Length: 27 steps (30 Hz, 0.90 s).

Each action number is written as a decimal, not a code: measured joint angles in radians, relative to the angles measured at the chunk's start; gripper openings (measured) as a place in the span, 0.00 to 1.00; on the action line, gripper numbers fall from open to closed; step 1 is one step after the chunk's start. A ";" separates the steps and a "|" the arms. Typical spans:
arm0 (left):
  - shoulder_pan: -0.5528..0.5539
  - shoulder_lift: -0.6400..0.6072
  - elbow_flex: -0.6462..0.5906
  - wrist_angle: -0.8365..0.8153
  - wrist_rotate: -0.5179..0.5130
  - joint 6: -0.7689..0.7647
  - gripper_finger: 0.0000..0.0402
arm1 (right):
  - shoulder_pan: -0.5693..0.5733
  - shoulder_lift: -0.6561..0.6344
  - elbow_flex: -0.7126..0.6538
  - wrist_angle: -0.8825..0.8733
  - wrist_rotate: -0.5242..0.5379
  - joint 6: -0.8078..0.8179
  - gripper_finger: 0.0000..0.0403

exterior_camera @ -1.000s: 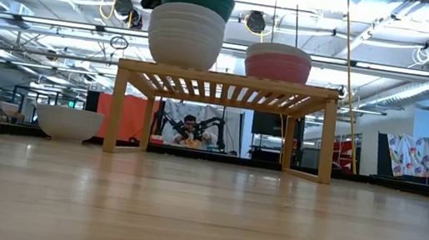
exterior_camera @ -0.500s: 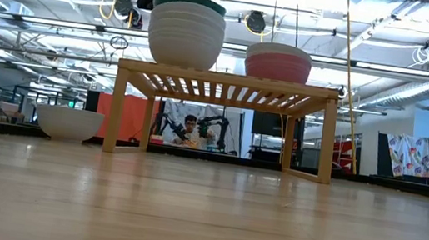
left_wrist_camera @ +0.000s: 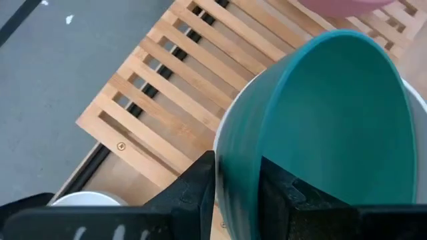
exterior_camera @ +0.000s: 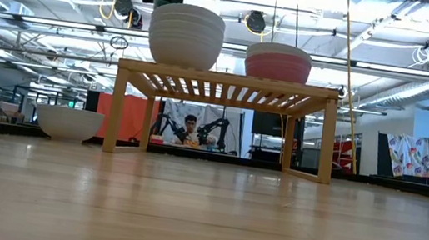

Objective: Place and stack bowls onto a shelf
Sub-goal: Stack the green bowl on top of the white bowl on the shelf

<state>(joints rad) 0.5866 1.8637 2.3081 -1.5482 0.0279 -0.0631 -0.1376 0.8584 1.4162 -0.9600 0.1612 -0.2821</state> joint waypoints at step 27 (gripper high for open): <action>0.064 0.000 0.000 0.069 -0.040 0.057 0.22 | 0.000 0.000 0.000 0.011 0.001 0.005 0.33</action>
<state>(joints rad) 0.6502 1.8637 2.3081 -1.4789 -0.0116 -0.0063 -0.1375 0.8585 1.4162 -0.9493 0.1620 -0.2768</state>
